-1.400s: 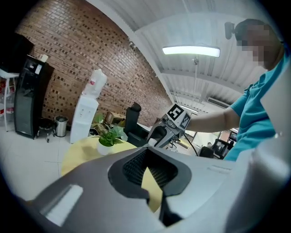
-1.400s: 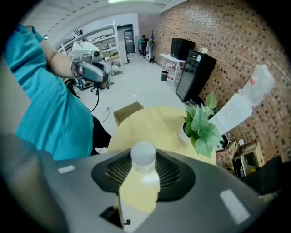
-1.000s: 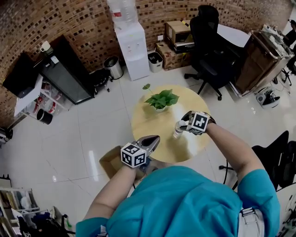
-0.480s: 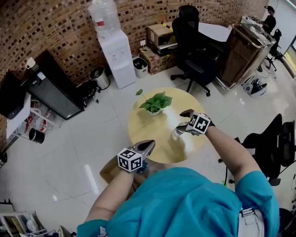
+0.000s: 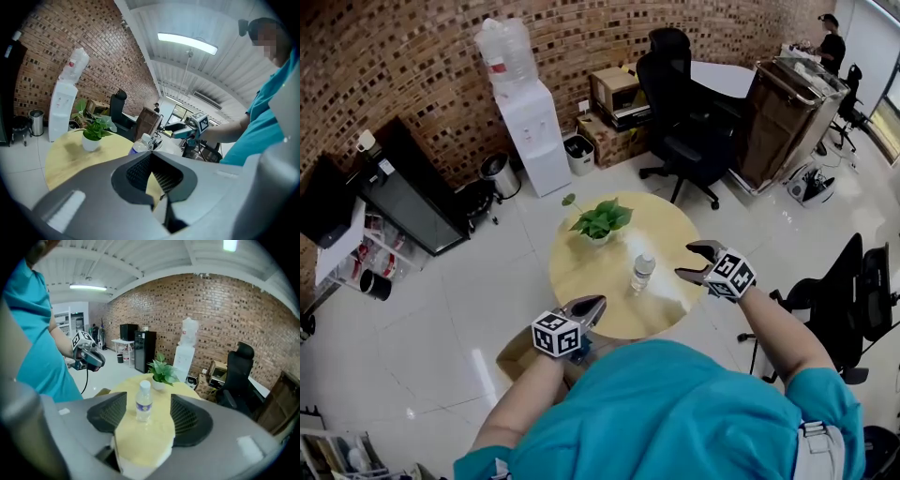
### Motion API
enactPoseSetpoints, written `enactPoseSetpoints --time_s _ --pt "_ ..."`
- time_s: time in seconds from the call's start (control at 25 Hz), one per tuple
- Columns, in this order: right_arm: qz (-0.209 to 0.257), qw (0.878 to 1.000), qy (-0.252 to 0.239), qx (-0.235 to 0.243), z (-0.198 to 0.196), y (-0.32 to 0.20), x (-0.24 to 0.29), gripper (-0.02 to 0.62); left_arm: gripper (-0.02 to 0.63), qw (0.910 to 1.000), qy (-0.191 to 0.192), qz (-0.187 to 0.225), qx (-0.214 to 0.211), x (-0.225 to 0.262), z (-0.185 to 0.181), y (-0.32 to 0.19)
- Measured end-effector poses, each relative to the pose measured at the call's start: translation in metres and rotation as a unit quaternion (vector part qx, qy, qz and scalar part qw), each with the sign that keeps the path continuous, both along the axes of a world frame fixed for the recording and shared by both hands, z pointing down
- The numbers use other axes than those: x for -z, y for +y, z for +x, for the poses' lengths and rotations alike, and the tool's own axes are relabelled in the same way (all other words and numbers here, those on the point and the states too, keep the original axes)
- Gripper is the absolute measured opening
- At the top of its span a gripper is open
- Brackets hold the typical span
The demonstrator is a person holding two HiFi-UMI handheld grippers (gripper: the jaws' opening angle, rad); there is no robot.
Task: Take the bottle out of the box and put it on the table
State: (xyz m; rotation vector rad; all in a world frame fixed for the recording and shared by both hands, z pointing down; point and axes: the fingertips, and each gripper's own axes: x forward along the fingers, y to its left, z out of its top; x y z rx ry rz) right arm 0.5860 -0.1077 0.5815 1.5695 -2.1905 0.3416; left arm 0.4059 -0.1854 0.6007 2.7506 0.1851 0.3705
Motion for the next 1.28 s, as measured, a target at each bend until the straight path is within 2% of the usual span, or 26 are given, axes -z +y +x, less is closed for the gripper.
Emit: enactPoseSetpoints --time_s 0.12,0.24,0.4,0.52,0.6,0.76,0.88,1.04,1.16,1.28 --pt "0.034 0.998 -0.055 0.000 0.012 0.048 0.023 0.275 0.000 0.9997 0.003 0.012 0.019 0.026 0.009 0.031" --pt "0.058 0.992 -0.108 0.024 0.006 0.100 0.052 0.234 0.000 0.9985 0.010 0.010 0.052 0.060 0.008 0.072" --pt "0.063 0.987 -0.118 0.093 -0.027 0.179 0.091 0.131 0.000 0.9950 0.027 -0.011 0.096 0.122 0.002 0.148" --pt "0.056 0.981 -0.138 0.123 -0.027 0.213 0.128 0.043 0.000 0.9924 0.023 -0.032 0.117 0.173 0.010 0.196" --pt "0.050 0.978 -0.156 0.132 -0.023 0.227 0.137 0.002 0.000 0.9916 0.011 -0.031 0.125 0.189 0.009 0.227" --pt "0.054 0.968 -0.188 0.160 -0.042 0.254 0.136 0.002 0.000 0.9888 -0.009 -0.006 0.149 0.195 -0.026 0.280" --pt "0.048 0.960 -0.200 0.191 -0.059 0.254 0.135 0.002 0.000 0.9832 -0.019 0.001 0.182 0.196 -0.051 0.287" --pt "0.038 0.955 -0.188 0.229 -0.103 0.261 0.123 0.002 0.000 0.9776 -0.011 0.003 0.210 0.187 -0.090 0.301" --pt "0.039 0.954 -0.175 0.240 -0.147 0.272 0.118 0.002 0.000 0.9776 0.003 0.006 0.210 0.181 -0.128 0.315" --pt "0.040 0.959 -0.164 0.228 -0.189 0.288 0.124 0.002 0.000 0.9808 0.016 0.013 0.194 0.184 -0.170 0.332"
